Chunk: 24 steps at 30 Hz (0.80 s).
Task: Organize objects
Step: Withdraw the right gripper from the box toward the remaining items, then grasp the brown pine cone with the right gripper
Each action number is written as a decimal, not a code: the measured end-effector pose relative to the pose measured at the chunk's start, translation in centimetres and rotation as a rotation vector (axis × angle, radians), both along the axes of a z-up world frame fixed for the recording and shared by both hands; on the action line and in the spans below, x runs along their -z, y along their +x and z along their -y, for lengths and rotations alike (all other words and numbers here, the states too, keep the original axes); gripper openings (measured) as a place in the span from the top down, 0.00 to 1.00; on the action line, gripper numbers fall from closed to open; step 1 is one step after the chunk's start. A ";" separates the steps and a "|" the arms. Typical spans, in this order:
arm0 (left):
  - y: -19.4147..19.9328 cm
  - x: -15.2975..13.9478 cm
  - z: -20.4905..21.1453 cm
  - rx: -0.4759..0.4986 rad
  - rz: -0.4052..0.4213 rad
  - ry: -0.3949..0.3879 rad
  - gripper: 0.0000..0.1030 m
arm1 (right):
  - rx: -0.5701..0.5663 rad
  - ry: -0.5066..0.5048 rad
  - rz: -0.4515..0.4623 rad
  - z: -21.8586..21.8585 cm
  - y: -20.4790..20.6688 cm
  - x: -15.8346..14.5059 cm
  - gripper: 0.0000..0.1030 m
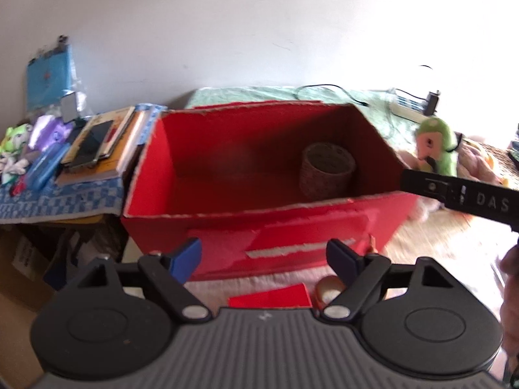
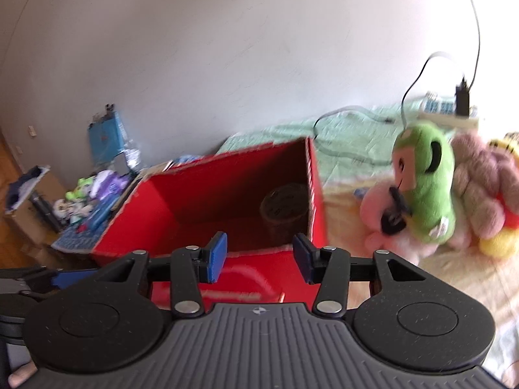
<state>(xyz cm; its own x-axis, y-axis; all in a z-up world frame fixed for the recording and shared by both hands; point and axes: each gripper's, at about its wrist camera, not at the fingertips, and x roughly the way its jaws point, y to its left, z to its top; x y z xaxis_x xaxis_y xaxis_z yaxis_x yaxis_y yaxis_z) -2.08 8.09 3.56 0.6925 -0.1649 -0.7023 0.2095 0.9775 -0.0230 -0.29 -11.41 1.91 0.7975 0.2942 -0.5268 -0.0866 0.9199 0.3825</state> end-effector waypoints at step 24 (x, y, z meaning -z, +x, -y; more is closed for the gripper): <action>-6.1 7.8 0.7 0.452 -0.457 -0.294 0.26 | -0.325 0.241 -0.515 1.2 -5.1 7.3 0.68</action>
<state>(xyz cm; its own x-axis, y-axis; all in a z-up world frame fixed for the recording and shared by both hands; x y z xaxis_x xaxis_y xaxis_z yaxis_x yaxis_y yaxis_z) -8.23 7.42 -4.26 0.1577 -0.5942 -0.7887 0.5001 0.7367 -0.4551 -5.40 -12.66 -5.37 0.3114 0.6357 -0.7063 -0.0967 0.7606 0.6420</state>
